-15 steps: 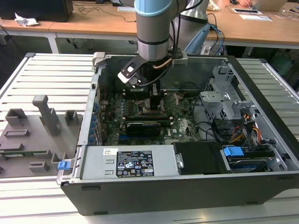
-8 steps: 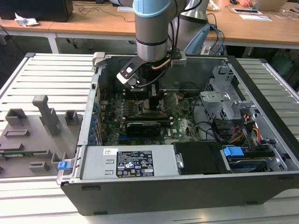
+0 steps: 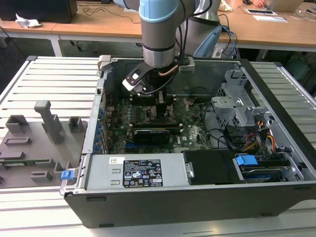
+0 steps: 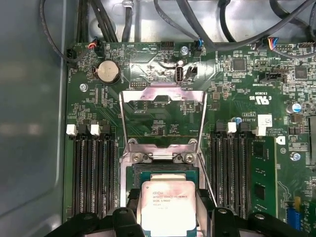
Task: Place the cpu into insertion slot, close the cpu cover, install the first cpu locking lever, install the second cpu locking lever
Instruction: 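Place the cpu into insertion slot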
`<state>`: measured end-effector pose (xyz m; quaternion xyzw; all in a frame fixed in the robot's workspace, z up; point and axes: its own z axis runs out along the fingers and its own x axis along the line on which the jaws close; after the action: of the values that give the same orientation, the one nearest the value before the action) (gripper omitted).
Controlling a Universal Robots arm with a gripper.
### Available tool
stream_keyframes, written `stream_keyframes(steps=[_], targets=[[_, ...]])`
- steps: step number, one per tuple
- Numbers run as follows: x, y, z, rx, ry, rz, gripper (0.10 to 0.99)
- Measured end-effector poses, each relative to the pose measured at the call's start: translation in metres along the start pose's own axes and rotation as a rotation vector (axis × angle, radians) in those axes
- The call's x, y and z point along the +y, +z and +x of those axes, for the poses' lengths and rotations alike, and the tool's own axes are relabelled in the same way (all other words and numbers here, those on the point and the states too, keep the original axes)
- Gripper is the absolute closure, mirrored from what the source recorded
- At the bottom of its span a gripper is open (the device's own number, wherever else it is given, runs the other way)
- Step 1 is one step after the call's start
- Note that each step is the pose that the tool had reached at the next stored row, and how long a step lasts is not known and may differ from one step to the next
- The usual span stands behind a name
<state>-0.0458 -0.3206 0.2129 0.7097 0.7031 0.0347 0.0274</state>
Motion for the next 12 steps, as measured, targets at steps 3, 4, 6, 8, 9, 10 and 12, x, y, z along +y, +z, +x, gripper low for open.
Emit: stream_keyframes(steps=[3, 4, 6, 8, 9, 10, 12], targets=[[-0.0002, 0.0023, 0.001, 0.0, 0.0, 0.0, 0.557], [-0.0003, 0.0033, 0.0015, 0.0, 0.0, 0.0, 0.557], [-0.0004, 0.0049, 0.0019, 0.0001, 0.0, 0.0, 0.557], [-0.0003, 0.0064, 0.0026, 0.0, 0.0, 0.0, 0.557], [-0.0003, 0.0071, 0.0027, 0.0, 0.0, 0.0, 0.557], [-0.0004, 0.0081, 0.0027, -0.0001, 0.0, 0.0, 0.557], [-0.0004, 0.0095, 0.0028, -0.0002, 0.001, 0.0, 0.557]])
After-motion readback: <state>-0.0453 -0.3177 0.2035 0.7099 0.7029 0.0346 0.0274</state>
